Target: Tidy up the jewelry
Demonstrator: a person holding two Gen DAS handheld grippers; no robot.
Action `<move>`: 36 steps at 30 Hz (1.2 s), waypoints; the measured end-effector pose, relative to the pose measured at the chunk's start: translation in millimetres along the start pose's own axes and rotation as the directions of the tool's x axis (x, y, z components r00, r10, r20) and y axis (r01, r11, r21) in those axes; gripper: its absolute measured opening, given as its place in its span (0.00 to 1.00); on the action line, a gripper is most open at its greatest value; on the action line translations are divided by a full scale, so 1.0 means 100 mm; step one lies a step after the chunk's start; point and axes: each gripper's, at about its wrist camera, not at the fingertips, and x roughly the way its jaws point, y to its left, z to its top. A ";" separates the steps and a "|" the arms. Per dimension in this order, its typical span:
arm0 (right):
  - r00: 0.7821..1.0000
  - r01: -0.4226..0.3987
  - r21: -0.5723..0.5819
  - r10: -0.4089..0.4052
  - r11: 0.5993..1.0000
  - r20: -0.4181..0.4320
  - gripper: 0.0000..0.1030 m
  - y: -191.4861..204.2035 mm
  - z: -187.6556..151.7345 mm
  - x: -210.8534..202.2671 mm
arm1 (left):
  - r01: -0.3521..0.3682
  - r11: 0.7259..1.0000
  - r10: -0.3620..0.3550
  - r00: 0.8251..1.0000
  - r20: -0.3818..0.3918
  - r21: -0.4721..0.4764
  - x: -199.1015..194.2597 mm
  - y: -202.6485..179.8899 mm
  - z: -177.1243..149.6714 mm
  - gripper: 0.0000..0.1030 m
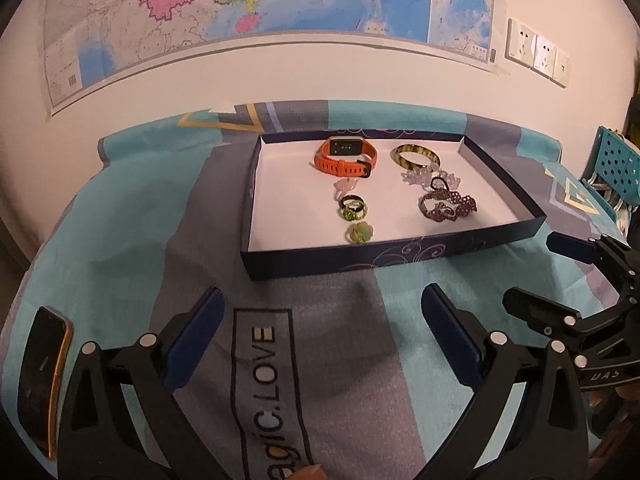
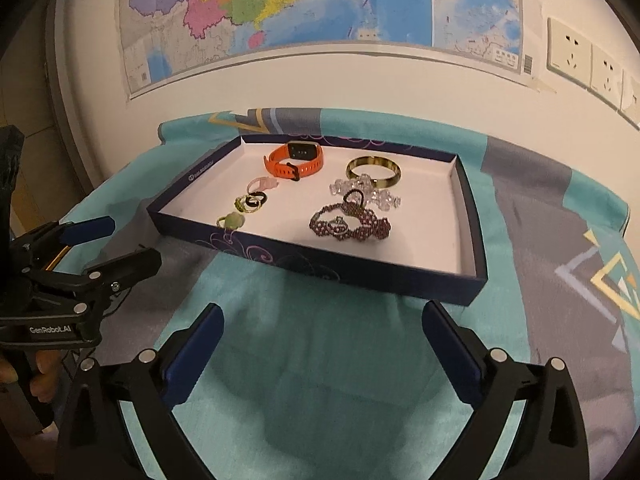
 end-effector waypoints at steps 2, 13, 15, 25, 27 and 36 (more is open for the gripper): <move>1.000 -0.007 0.005 0.007 1.000 0.002 0.93 0.00 0.00 -0.02 | 0.000 1.000 0.000 1.000 -0.008 -0.007 0.00 0.01 -0.03 0.94; 1.000 -0.022 -0.005 0.022 1.000 -0.018 0.93 0.11 -0.05 -0.02 | 0.004 0.999 -0.004 1.000 -0.001 -0.034 -0.12 0.08 -0.15 0.94; 1.000 -0.022 -0.005 0.022 1.000 -0.015 0.93 0.12 -0.05 -0.04 | 0.010 0.999 -0.010 1.000 0.002 -0.038 -0.14 0.09 -0.15 0.94; 0.999 -0.026 0.005 0.026 1.000 -0.020 0.93 0.12 -0.06 -0.04 | 0.035 0.998 -0.034 0.999 0.013 -0.051 -0.18 0.11 -0.18 0.94; 0.999 -0.029 0.008 0.029 1.000 -0.023 0.93 0.12 -0.06 -0.03 | 0.038 0.998 -0.037 0.999 0.011 -0.052 -0.17 0.11 -0.18 0.94; 0.999 -0.039 0.023 0.039 0.999 -0.018 0.93 0.08 -0.06 -0.04 | 0.043 0.998 -0.042 0.999 0.014 -0.054 -0.19 0.09 -0.16 0.94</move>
